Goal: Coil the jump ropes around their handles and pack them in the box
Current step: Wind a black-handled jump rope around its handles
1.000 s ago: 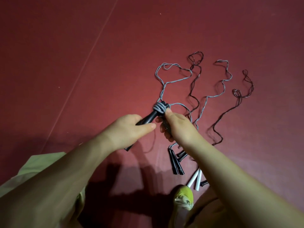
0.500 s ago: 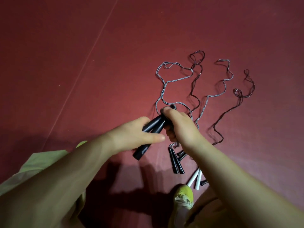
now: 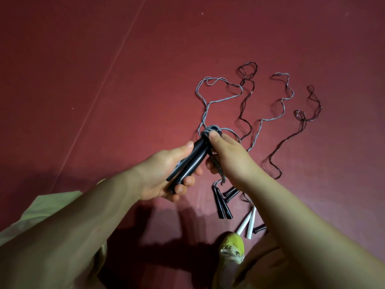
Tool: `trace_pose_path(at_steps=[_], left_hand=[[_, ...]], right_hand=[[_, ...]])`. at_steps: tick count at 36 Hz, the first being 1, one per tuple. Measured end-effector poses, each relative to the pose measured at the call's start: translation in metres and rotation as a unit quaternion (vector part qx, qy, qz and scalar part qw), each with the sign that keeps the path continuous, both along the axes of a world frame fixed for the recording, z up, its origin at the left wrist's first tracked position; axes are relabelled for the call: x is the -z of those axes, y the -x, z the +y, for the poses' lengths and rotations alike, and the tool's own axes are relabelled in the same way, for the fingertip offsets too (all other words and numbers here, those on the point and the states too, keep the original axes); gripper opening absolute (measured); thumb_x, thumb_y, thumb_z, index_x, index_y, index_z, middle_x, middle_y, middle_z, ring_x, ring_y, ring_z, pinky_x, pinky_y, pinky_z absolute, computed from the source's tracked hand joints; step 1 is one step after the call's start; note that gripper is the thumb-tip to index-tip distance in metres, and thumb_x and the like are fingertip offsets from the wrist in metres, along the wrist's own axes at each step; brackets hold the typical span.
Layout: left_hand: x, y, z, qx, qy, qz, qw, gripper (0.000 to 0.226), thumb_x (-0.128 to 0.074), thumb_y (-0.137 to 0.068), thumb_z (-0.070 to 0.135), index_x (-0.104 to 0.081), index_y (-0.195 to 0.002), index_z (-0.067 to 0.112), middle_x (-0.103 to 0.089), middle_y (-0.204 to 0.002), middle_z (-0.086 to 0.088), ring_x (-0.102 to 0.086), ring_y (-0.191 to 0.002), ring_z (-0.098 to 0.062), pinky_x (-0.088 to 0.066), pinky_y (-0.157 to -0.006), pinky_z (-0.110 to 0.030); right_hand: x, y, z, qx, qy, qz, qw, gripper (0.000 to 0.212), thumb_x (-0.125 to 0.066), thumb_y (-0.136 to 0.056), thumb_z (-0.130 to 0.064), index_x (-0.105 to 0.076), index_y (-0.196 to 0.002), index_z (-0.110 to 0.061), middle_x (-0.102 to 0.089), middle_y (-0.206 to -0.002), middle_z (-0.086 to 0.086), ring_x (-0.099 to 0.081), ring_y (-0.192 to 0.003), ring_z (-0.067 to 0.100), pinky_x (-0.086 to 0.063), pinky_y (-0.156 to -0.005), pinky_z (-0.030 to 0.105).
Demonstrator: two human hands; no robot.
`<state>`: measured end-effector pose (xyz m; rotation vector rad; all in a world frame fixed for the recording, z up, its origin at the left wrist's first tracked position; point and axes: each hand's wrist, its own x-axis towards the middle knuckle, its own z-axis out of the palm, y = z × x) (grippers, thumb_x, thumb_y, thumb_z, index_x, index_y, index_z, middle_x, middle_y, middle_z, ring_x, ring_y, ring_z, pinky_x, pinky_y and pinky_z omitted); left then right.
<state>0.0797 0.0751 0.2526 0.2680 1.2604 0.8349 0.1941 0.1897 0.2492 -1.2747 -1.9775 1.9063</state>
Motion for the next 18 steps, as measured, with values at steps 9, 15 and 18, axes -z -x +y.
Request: trace_pose_path(at_steps=[9,15,18], left_hand=[[0.012,-0.004,0.002,-0.003,-0.027,0.18,0.983,0.049,-0.034,-0.096,0.054,-0.058,-0.086,0.012,-0.049,-0.052,0.005,-0.041,-0.04,-0.011,-0.035,-0.045,-0.021],[0.018,0.001,0.004,0.018,-0.04,0.262,0.964,0.048,-0.035,-0.098,0.049,-0.058,-0.094,0.007,-0.048,-0.06,0.001,-0.041,-0.044,-0.014,-0.035,-0.046,-0.024],[0.024,0.007,0.003,0.043,-0.056,0.359,0.931,0.051,-0.04,-0.095,0.053,-0.059,-0.092,0.006,-0.051,-0.06,0.001,-0.044,-0.049,-0.018,-0.039,-0.052,-0.031]], right_hand=[[0.012,0.0,0.0,-0.02,-0.019,-0.032,0.999,0.032,-0.037,-0.104,-0.034,-0.044,-0.084,-0.009,-0.049,-0.063,0.003,-0.036,-0.042,0.012,-0.029,-0.043,0.024],[0.016,0.0,0.001,-0.028,-0.075,-0.054,0.995,0.033,-0.04,-0.102,-0.036,-0.043,-0.078,-0.015,-0.045,-0.049,-0.005,-0.035,-0.036,0.007,-0.028,-0.04,0.019],[0.017,0.0,0.001,-0.032,-0.081,-0.06,0.994,0.031,-0.041,-0.103,-0.036,-0.048,-0.084,-0.012,-0.042,-0.04,-0.009,-0.033,-0.033,0.003,-0.027,-0.04,0.017]])
